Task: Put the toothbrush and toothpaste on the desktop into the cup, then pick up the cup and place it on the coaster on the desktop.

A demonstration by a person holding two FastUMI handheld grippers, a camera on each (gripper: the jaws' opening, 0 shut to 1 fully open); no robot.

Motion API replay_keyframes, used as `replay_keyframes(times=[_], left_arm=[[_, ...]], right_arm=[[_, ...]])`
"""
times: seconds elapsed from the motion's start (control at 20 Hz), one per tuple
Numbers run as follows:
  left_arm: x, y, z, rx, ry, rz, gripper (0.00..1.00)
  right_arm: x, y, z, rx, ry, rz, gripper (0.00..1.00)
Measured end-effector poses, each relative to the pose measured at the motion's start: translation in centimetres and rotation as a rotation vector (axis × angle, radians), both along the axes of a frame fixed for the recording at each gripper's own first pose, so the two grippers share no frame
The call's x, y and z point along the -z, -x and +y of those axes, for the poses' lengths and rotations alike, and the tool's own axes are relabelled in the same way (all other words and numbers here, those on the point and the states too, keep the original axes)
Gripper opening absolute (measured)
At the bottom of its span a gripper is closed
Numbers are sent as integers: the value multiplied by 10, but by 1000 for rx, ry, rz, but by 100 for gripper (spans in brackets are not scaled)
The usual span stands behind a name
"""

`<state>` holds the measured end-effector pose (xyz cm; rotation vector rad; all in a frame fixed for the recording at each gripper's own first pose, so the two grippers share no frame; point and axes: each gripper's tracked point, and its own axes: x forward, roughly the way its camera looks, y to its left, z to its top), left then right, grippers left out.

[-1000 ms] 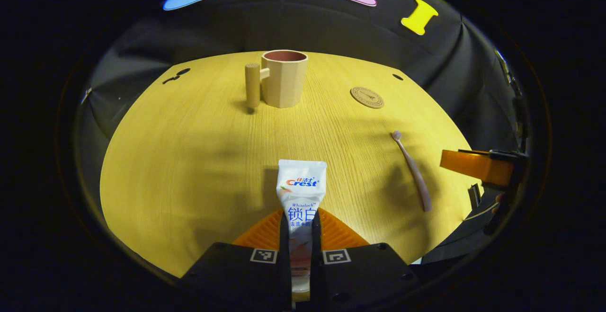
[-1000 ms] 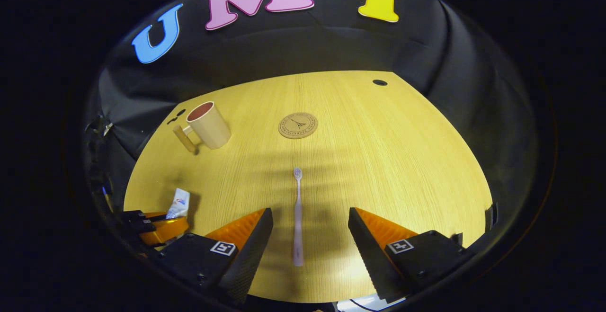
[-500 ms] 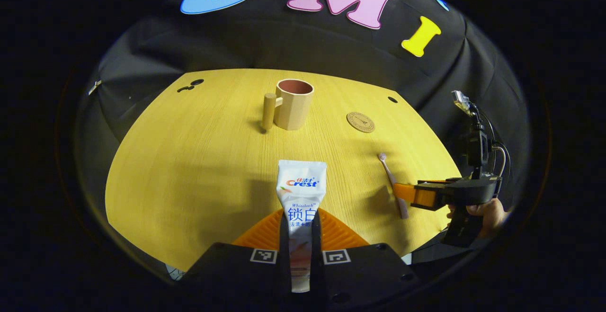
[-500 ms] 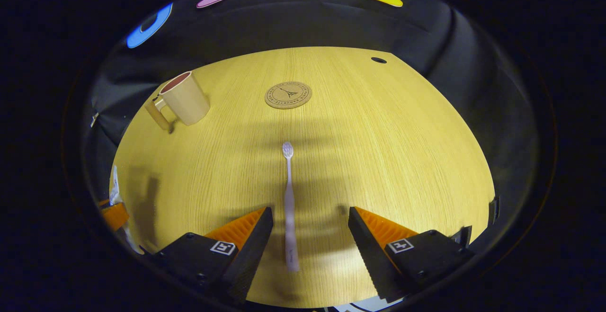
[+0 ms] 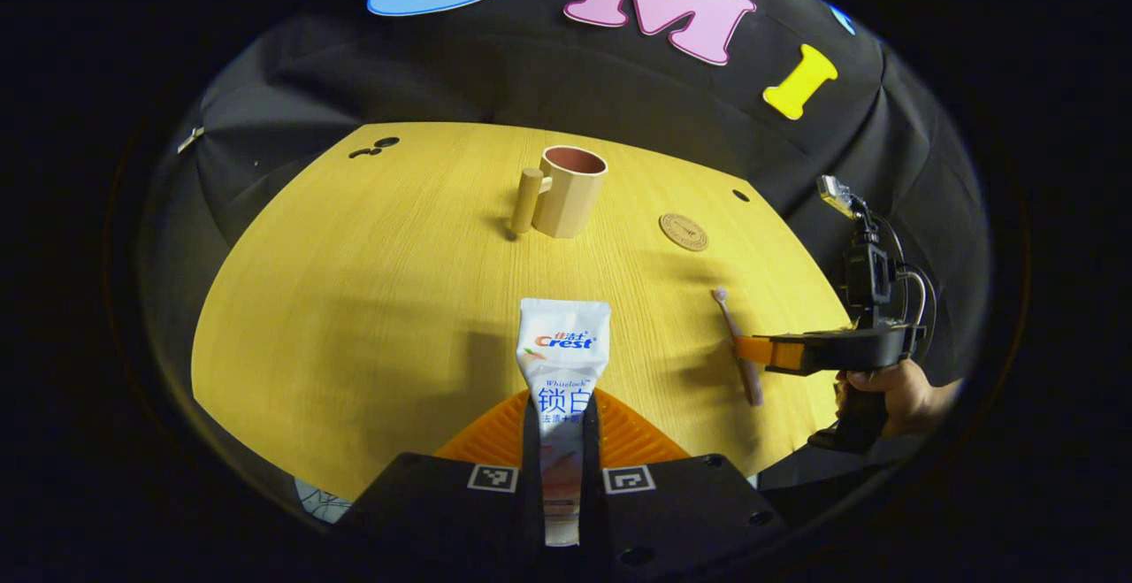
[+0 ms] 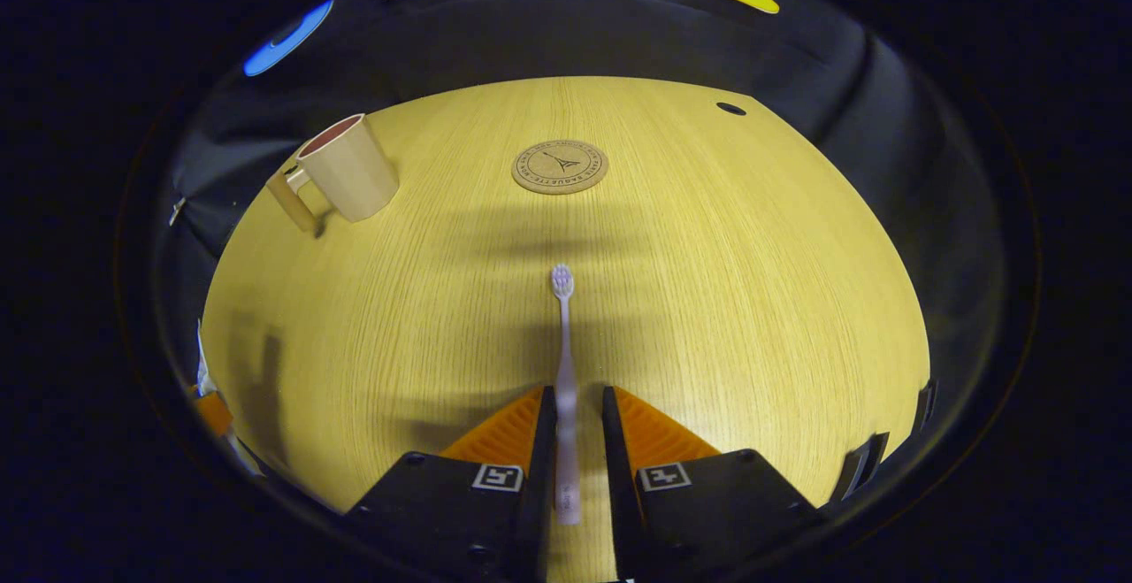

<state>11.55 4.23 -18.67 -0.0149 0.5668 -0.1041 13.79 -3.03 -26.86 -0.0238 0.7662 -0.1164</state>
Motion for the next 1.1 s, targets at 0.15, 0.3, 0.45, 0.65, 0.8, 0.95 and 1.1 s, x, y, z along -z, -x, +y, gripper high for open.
replay_keyframes(times=[0.15,0.3,0.45,0.65,0.8,0.95,1.1], left_arm=[[2,3,-1,8,4,3,21],[7,7,-4,17,-12,20,21],[10,8,-7,28,-21,25,21],[3,3,-7,20,-14,9,21],[-11,-6,-3,-6,9,-18,16],[-41,-21,1,-35,51,-74,20],[-78,-41,4,-59,68,-149,20]], right_arm=[[-1,-2,6,-79,22,-7,10],[-1,-2,8,-202,96,-1,7],[-1,1,11,-253,85,26,5],[-8,6,4,-198,-1,22,5],[-27,18,2,-180,-55,-27,5],[-37,35,1,-161,-121,-57,5],[-42,48,-2,-145,-177,-53,5]])
